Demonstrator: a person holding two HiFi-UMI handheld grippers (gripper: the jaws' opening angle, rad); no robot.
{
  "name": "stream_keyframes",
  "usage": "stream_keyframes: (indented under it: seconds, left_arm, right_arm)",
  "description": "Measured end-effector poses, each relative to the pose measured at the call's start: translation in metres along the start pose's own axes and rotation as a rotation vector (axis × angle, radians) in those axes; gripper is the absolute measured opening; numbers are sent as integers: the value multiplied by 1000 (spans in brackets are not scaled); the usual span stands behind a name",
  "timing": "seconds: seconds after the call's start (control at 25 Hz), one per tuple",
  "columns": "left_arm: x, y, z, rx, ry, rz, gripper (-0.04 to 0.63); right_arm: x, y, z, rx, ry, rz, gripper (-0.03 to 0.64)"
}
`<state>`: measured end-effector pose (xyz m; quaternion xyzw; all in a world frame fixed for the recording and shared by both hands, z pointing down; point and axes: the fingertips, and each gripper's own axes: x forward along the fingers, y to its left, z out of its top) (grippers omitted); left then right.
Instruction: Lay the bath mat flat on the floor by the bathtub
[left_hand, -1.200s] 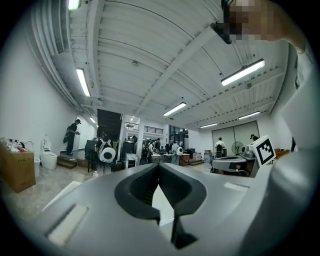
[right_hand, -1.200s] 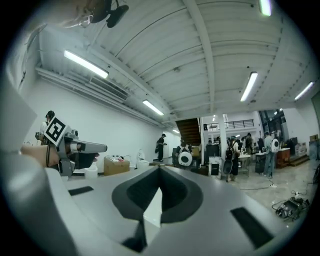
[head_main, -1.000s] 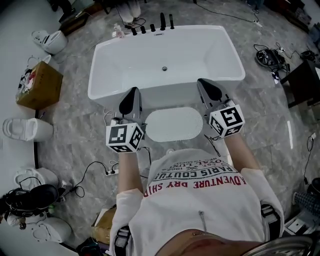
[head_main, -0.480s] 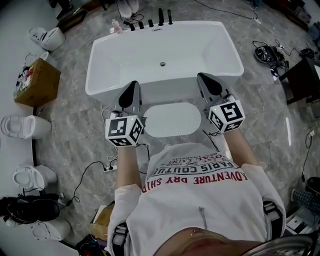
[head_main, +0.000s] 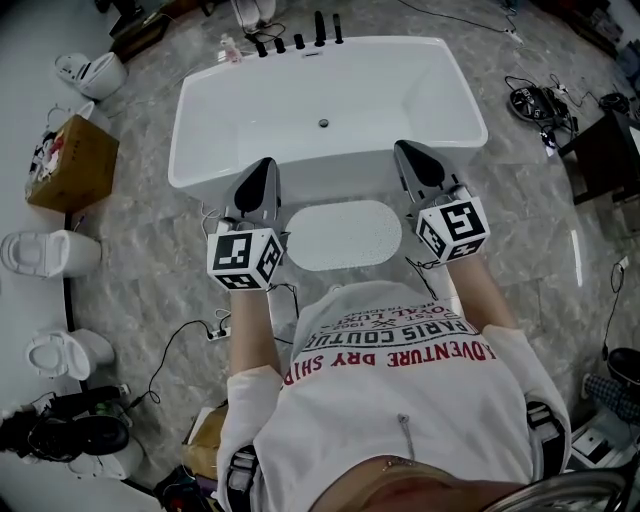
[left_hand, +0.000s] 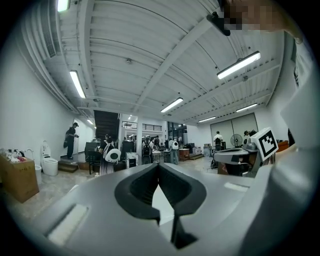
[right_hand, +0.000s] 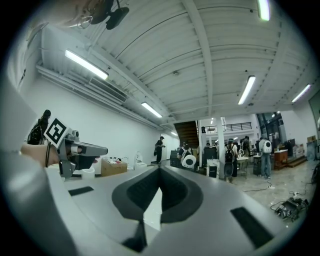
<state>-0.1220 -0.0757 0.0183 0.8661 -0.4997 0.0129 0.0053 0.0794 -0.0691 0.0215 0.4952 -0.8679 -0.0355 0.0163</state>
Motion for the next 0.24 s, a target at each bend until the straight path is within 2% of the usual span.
stream_keyframes:
  seconds: [0.24]
  left_arm:
    - [8, 4, 0, 8, 20, -3, 12]
  right_arm:
    - [7, -5, -4, 25, 5, -12, 6]
